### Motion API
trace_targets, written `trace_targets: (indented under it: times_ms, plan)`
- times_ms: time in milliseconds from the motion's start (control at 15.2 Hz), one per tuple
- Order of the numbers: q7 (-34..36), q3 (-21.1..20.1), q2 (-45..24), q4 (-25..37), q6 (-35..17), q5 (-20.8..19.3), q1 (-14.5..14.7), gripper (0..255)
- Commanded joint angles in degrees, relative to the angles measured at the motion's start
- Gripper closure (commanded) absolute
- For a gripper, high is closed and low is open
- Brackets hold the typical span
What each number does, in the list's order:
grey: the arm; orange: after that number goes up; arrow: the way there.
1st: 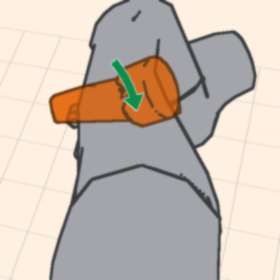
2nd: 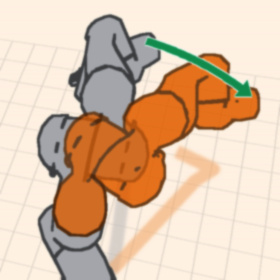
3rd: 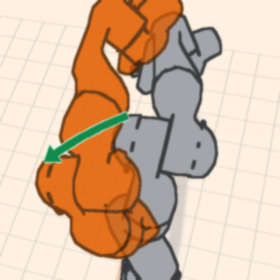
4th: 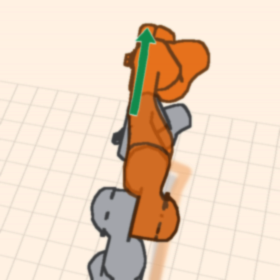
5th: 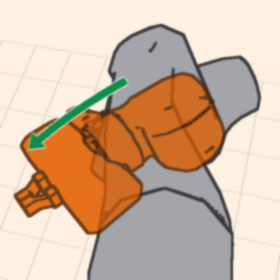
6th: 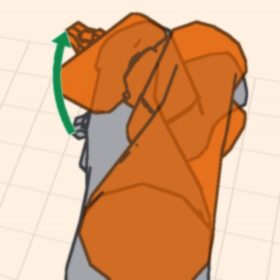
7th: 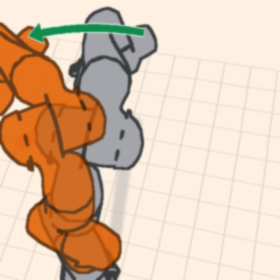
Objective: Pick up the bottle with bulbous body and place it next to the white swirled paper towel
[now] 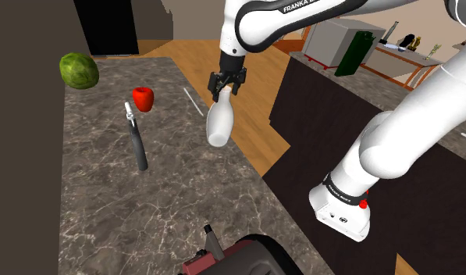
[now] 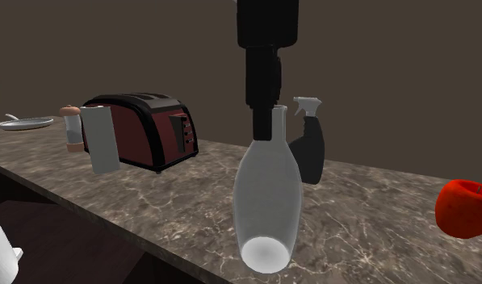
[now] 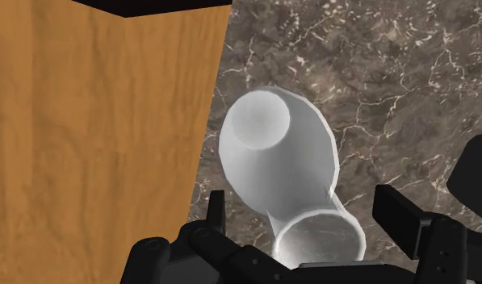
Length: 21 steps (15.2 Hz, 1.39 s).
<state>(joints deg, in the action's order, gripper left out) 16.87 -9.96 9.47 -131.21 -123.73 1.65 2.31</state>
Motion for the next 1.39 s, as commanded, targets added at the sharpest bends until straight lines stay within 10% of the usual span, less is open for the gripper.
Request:
trace_targets:
  times_ms: [0,264,330,1320]
  plan:
    - [0.04,-0.02,-0.11,0.0,-0.13,-0.02,0.01,0]
    - [0.03,-0.02,-0.1,0.0,-0.12,-0.02,0.01,0]
    - [0.03,-0.02,-0.1,0.0,-0.12,-0.02,0.01,255]
    - [-0.18,0.15,1.63,3.02,4.61,0.21,0.0,255]
